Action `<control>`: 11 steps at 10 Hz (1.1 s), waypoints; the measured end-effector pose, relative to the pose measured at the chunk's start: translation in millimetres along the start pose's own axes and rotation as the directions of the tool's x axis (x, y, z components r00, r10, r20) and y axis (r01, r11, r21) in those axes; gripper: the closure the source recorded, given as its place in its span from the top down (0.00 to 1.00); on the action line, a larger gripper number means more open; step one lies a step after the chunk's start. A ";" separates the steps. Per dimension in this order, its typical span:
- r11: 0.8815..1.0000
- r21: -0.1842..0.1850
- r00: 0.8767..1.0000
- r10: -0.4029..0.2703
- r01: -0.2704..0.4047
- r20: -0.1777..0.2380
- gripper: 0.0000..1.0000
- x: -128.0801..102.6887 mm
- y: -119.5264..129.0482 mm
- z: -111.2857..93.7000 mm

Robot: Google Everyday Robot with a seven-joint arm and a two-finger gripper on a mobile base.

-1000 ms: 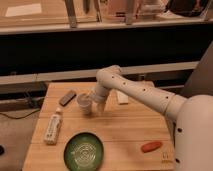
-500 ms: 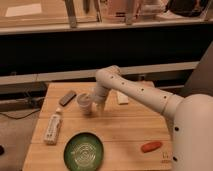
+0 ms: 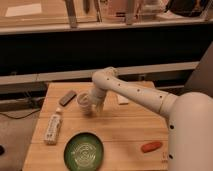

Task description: Pick up the ceramic cup

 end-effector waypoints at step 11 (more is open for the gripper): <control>0.999 0.039 0.999 -0.032 0.032 -0.019 0.00 -7.0 -7.4 -1.8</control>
